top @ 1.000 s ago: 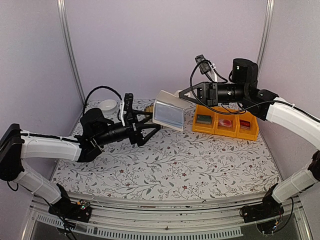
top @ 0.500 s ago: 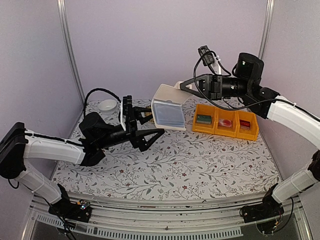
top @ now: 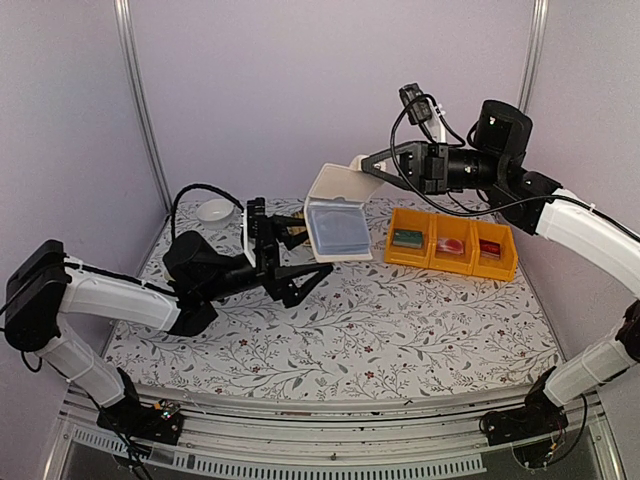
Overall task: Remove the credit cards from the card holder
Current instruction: Pass from the right arm to the left
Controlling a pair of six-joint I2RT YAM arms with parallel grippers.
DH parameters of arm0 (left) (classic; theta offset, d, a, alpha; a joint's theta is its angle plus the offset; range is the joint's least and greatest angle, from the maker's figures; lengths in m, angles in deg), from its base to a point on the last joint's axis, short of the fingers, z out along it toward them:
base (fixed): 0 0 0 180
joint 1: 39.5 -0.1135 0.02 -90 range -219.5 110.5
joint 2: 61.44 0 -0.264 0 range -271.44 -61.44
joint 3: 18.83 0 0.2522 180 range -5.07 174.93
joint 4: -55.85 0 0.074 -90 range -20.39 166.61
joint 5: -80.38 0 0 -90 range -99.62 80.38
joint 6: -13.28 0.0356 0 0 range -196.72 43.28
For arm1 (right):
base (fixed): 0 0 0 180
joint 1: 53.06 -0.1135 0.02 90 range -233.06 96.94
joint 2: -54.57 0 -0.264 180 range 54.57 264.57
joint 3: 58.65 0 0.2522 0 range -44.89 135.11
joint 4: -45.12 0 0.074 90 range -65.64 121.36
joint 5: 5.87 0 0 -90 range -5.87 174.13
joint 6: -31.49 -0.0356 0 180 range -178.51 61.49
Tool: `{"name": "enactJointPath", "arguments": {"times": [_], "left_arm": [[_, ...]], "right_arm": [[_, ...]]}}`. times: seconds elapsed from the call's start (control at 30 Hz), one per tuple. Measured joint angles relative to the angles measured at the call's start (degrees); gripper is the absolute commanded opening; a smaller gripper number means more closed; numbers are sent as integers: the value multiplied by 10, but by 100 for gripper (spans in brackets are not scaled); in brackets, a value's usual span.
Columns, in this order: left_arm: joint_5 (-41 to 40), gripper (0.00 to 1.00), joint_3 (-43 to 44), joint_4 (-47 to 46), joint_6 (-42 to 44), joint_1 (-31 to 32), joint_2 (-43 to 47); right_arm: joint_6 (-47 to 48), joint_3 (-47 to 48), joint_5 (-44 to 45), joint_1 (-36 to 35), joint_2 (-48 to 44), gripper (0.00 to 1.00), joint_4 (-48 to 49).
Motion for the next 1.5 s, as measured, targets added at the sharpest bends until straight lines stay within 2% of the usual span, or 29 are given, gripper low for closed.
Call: {"name": "enactJointPath", "arguments": {"times": [0.6,0.67,0.8,0.83,1.07,1.13,1.17,1.3,1.43,1.47,1.5], "left_arm": [[-7,98,0,-47,53,27,-9],[-29,89,0,-51,61,33,-12],[-80,57,9,-51,68,40,-24],[-89,53,10,-51,67,40,-26],[-144,53,21,-40,65,44,-28],[-157,50,31,-28,65,44,-29],[-159,44,35,-23,65,44,-29],[-158,2,47,-14,60,45,-34],[-165,0,47,-3,63,47,-33],[-170,0,47,3,61,48,-31],[-178,0,47,18,59,48,-26]], "right_arm": [[0,5,0,0,0,1,7],[-3,5,0,0,0,1,11],[-14,5,0,0,0,1,27],[-16,5,0,0,0,1,29],[-33,2,-5,0,0,1,46],[-37,-2,-7,0,0,1,55],[-41,-4,-10,0,0,1,58],[-54,-8,-23,0,1,1,67],[-58,-9,-34,2,1,2,70],[-57,-10,-35,5,1,5,68],[-53,-12,-37,10,1,19,64]]}}
